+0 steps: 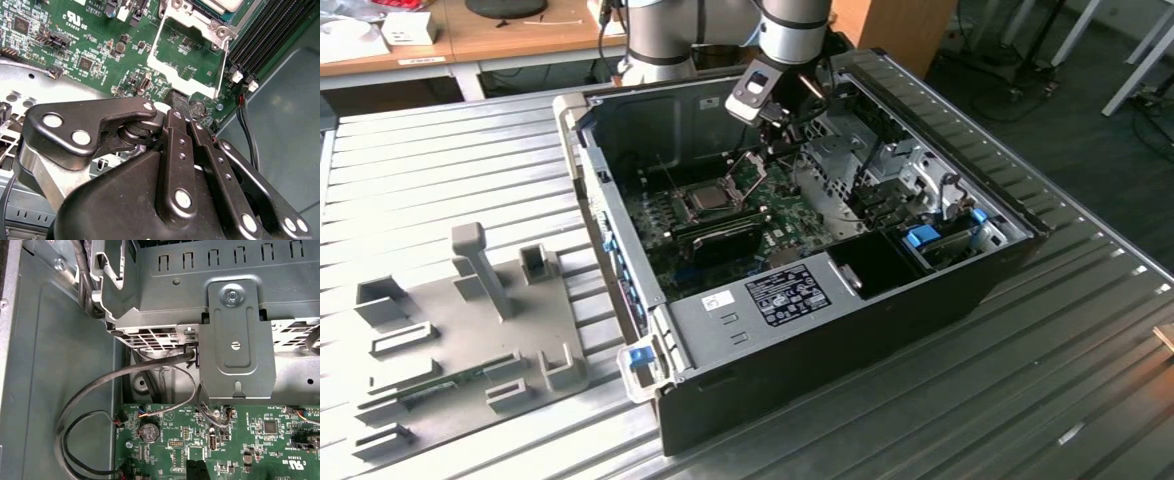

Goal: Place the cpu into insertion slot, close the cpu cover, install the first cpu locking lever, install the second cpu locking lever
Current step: 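Close the cpu cover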

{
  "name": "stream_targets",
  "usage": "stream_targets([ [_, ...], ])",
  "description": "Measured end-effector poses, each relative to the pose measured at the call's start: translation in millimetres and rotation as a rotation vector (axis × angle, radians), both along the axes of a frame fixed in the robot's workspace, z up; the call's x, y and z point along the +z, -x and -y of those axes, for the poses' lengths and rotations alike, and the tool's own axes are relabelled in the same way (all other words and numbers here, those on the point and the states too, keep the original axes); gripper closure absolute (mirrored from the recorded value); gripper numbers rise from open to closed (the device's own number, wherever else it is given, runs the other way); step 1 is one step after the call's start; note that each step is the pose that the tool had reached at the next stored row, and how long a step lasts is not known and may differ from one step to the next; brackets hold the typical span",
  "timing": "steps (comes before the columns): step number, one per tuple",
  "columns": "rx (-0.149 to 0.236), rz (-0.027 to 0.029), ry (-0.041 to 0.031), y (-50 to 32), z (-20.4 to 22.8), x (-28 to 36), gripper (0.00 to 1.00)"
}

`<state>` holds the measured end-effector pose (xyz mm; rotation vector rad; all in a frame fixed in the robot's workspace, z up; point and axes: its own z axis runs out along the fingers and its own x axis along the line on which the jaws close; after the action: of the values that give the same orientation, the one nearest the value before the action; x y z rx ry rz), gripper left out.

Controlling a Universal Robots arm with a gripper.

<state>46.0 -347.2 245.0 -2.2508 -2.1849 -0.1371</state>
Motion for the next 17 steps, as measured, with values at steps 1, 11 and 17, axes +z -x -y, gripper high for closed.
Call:
stream_targets([
  [1, 0.000, 0.0000, 0.0000, 0.4, 0.0, 0.0, 0.89],
  [11, 0.000, 0.0006, 0.0000, 6.8, 0.0, 0.0, 0.89],
  [17, 0.000, 0.0007, 0.0000, 13.4, 0.0, 0.0, 0.89],
])
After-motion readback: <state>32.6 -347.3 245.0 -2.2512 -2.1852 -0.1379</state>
